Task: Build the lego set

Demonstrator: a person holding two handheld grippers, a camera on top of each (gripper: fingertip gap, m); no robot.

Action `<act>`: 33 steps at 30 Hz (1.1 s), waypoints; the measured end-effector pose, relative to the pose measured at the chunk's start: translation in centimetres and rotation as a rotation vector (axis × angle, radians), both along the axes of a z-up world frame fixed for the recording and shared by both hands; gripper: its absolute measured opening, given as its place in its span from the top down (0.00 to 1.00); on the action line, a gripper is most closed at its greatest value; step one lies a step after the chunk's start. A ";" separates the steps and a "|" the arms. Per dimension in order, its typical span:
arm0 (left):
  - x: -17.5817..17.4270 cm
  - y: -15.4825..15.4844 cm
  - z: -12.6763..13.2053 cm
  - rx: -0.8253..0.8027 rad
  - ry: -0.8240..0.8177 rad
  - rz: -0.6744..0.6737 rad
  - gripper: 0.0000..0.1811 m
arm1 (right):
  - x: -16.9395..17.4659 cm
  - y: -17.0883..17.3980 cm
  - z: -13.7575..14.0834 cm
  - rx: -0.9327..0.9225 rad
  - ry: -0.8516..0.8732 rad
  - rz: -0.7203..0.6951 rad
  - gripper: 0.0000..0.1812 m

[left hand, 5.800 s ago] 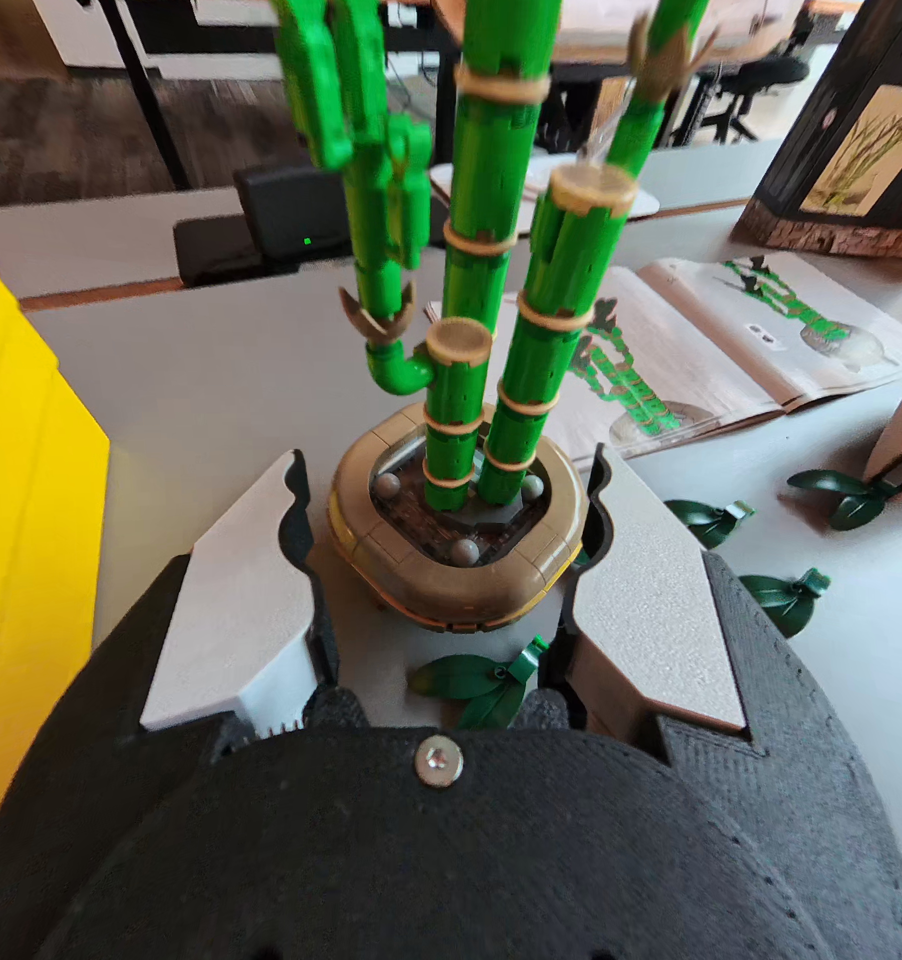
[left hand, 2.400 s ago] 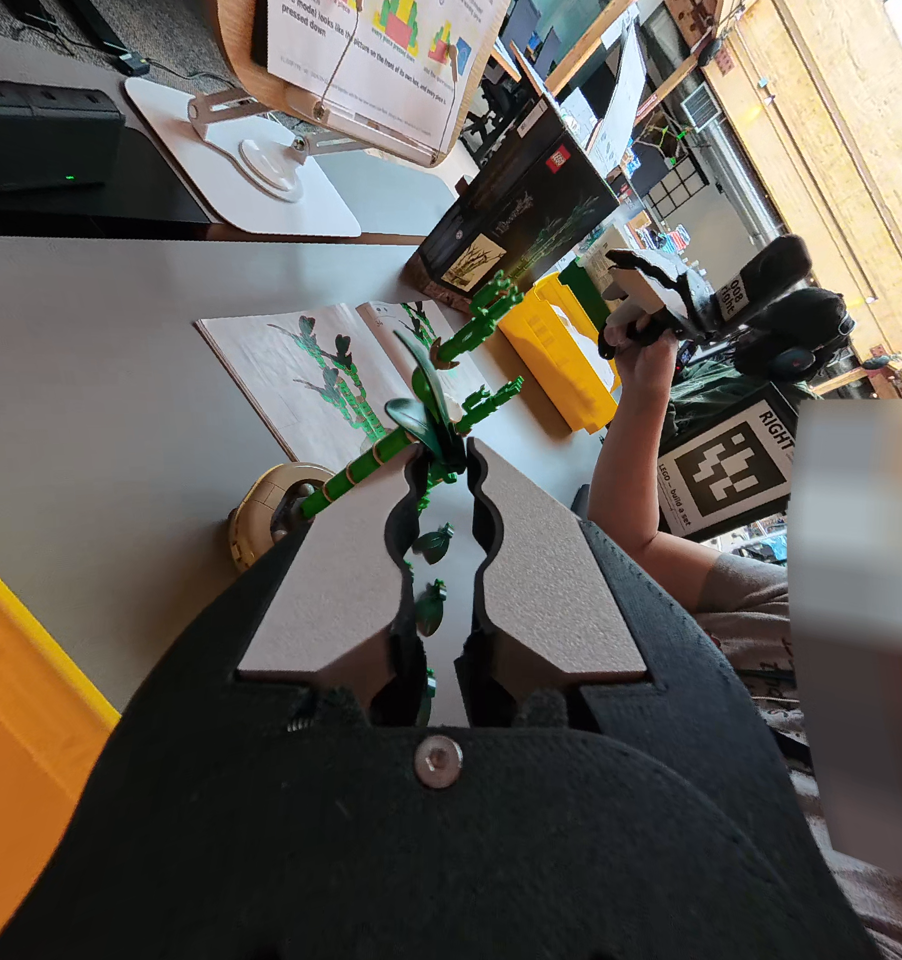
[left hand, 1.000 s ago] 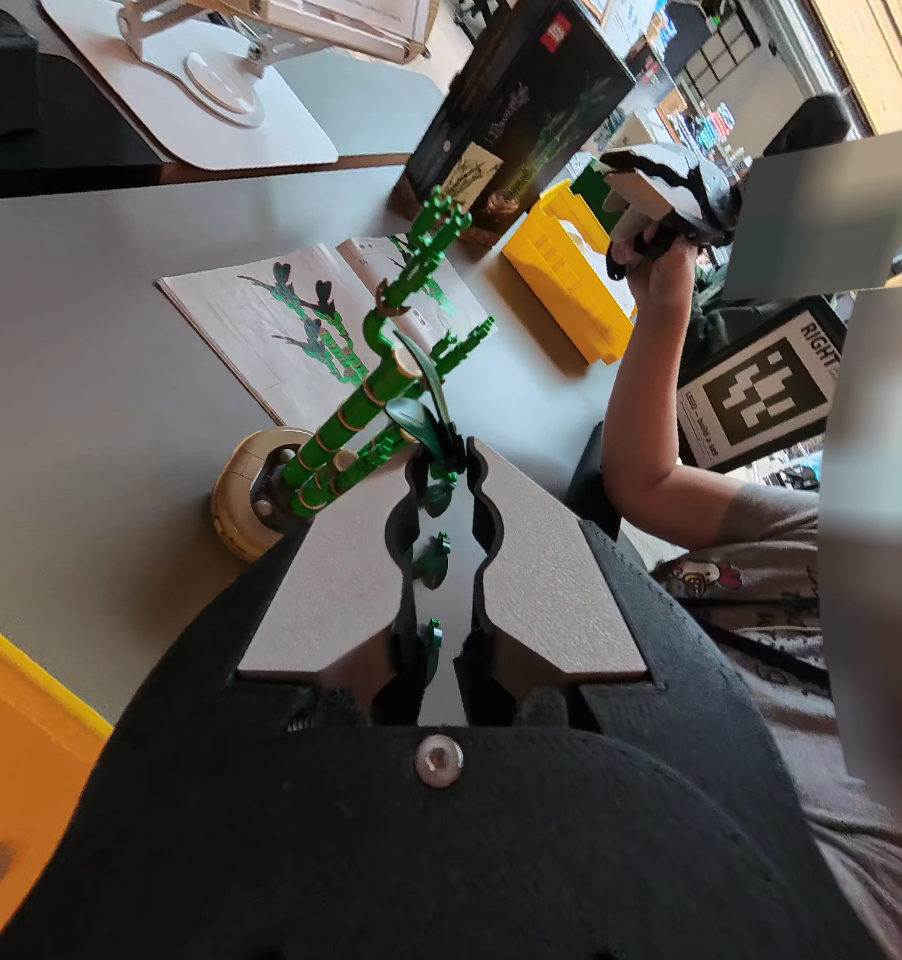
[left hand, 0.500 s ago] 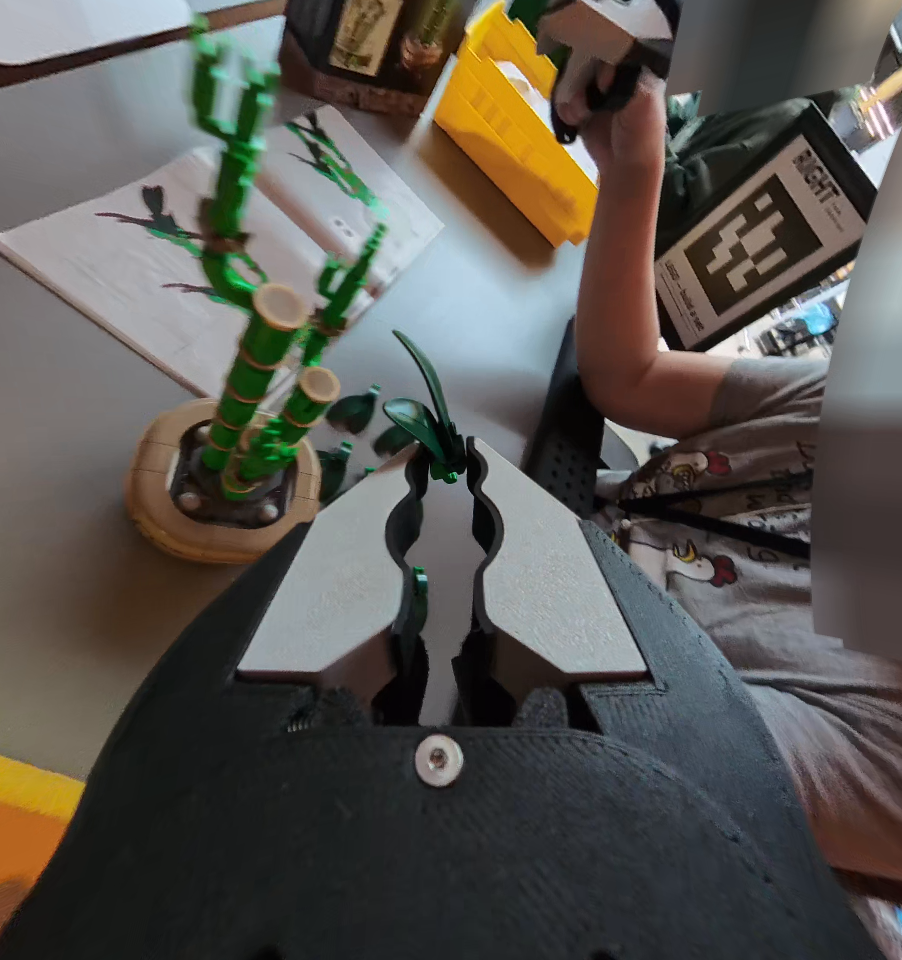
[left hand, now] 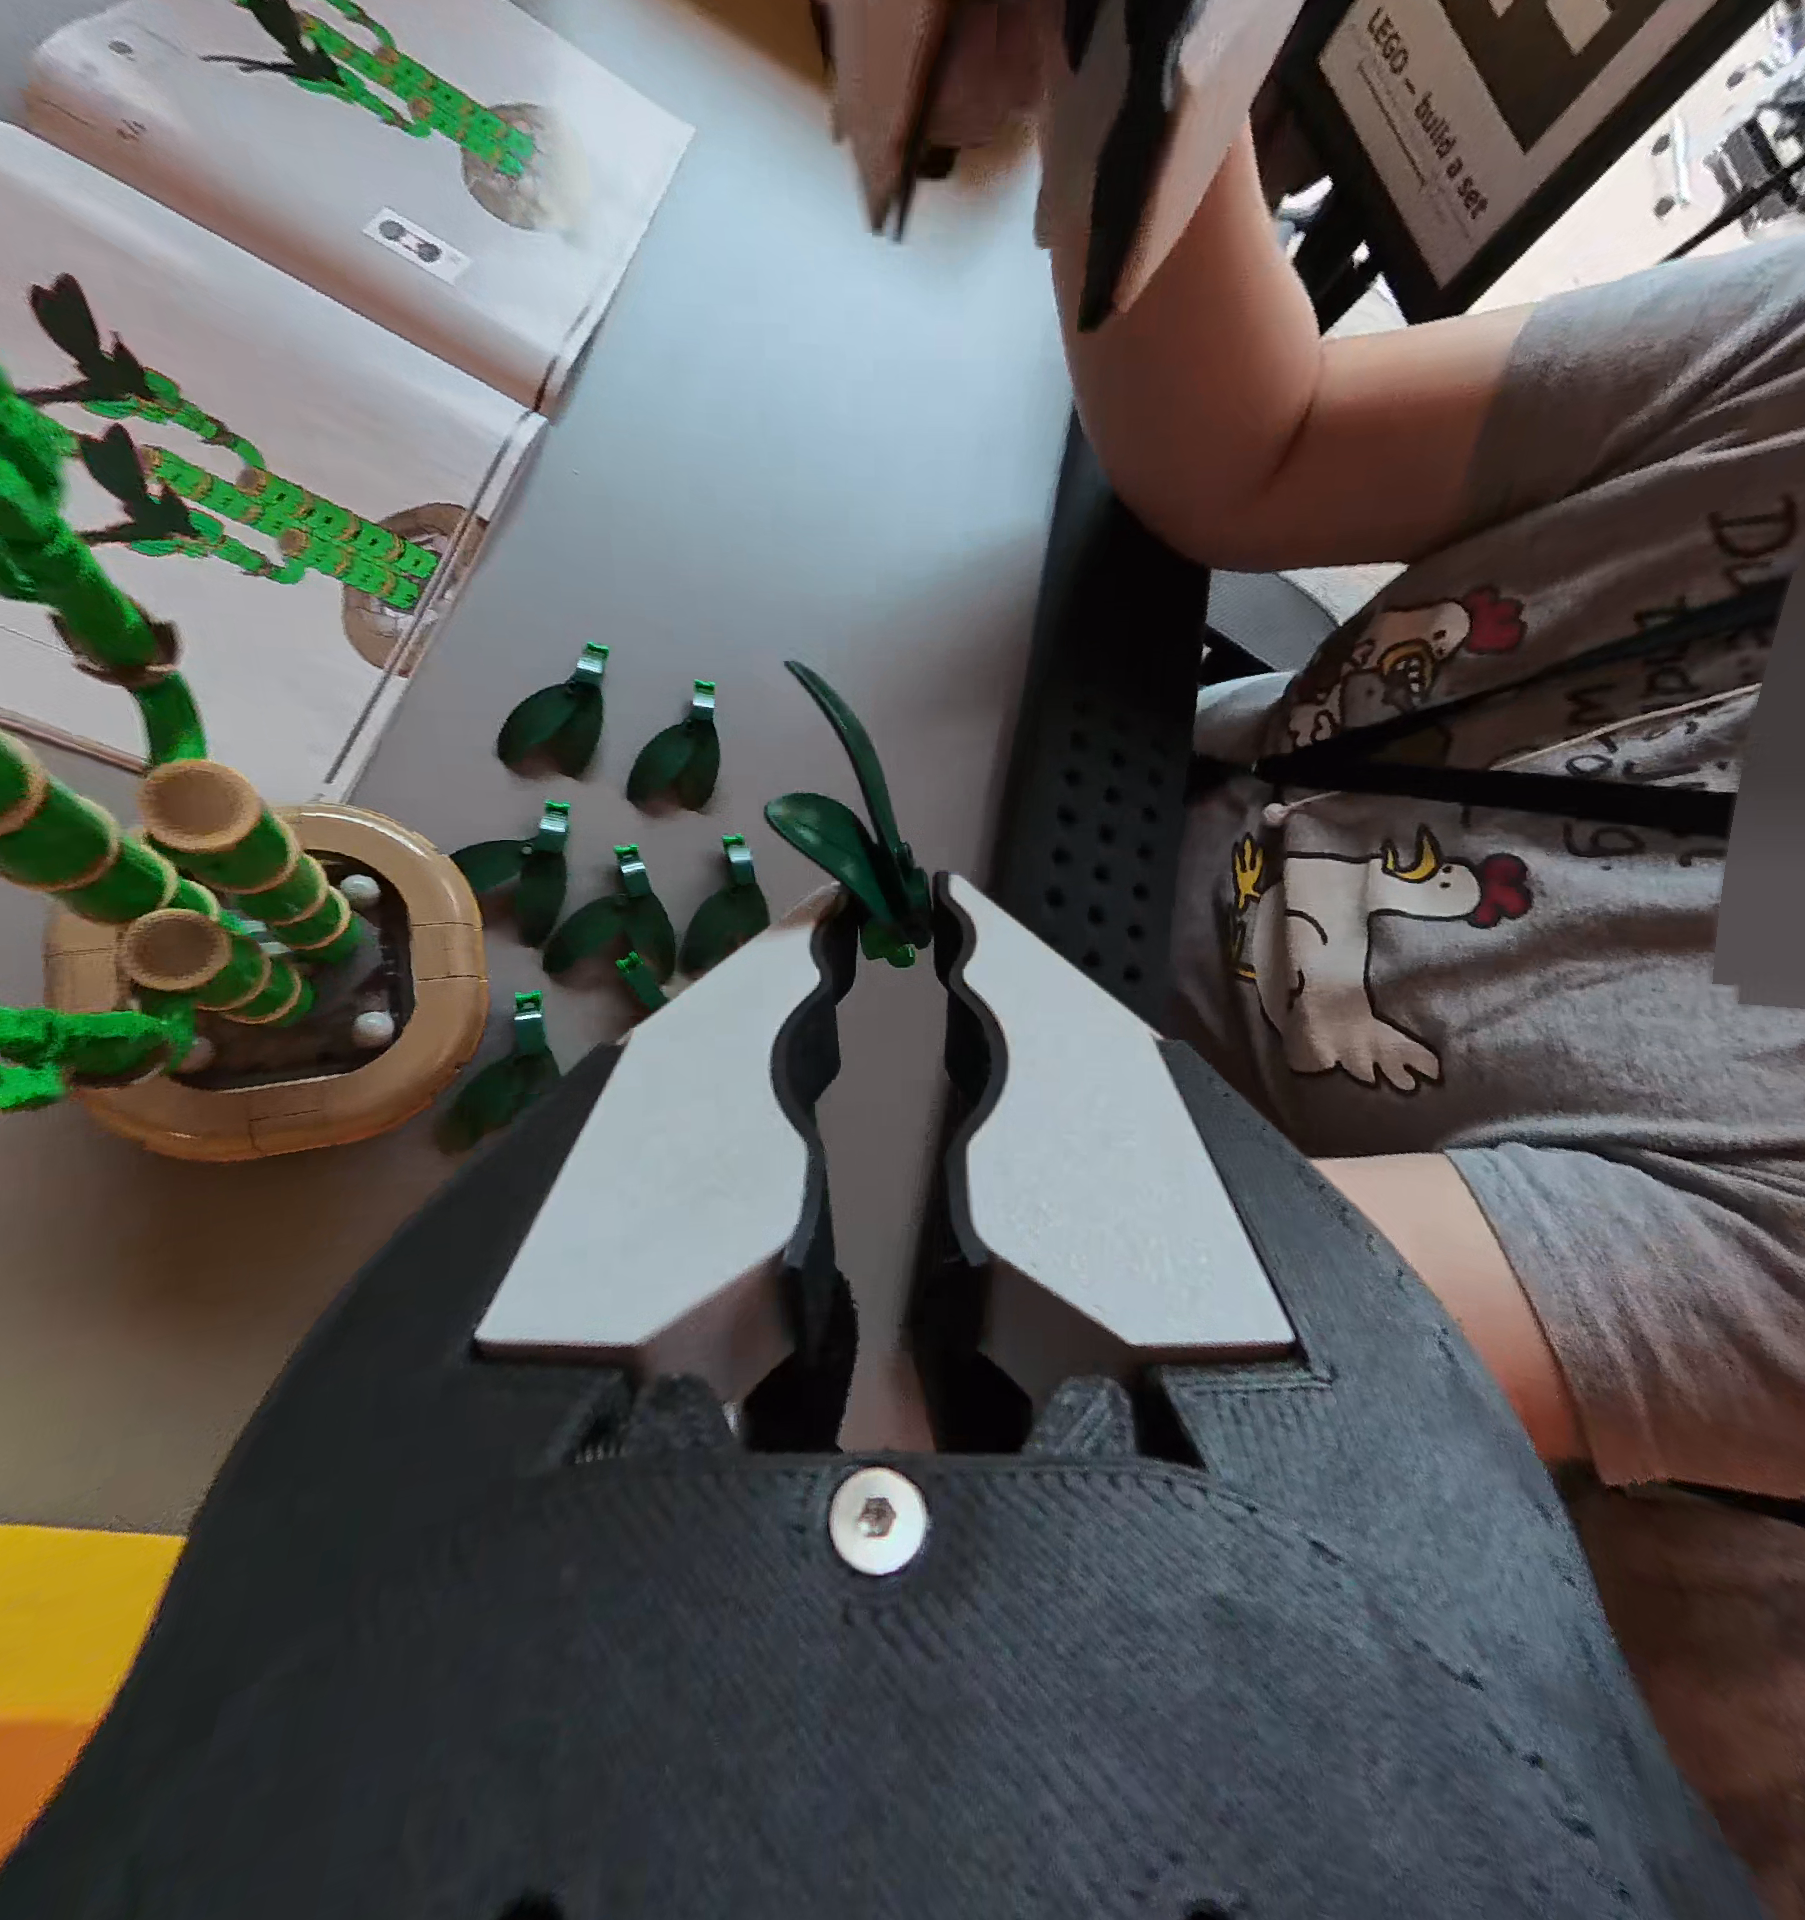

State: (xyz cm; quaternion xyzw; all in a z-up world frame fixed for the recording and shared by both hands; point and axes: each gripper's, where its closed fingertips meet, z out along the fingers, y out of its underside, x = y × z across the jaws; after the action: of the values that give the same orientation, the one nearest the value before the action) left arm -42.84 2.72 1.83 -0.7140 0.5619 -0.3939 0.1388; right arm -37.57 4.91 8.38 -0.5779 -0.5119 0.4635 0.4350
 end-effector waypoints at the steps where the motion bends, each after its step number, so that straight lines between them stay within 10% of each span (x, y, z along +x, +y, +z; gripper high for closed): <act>1: 0.0 -0.3 -0.4 -0.002 0.022 -0.017 0.93 | -0.7 0.0 -0.3 -0.043 0.012 0.008 0.82; 12: 1.1 -2.9 -2.1 -0.031 0.128 -0.195 0.93 | -4.1 -3.1 -6.4 -0.424 -0.148 0.270 0.81; 21: 1.5 -3.4 -2.1 -0.040 0.118 -0.249 0.93 | -3.7 -4.4 -6.8 -0.530 -0.150 0.394 0.99; 33: 1.2 -1.1 -1.5 -0.056 0.051 -0.132 0.84 | -3.8 -2.5 -6.1 -0.728 -0.042 0.350 1.00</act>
State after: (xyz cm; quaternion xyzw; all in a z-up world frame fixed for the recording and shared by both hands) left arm -41.65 1.61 0.34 -0.6888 0.6000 -0.3994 0.0780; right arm -41.34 2.38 2.27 -0.6077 -0.4138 0.6696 0.1058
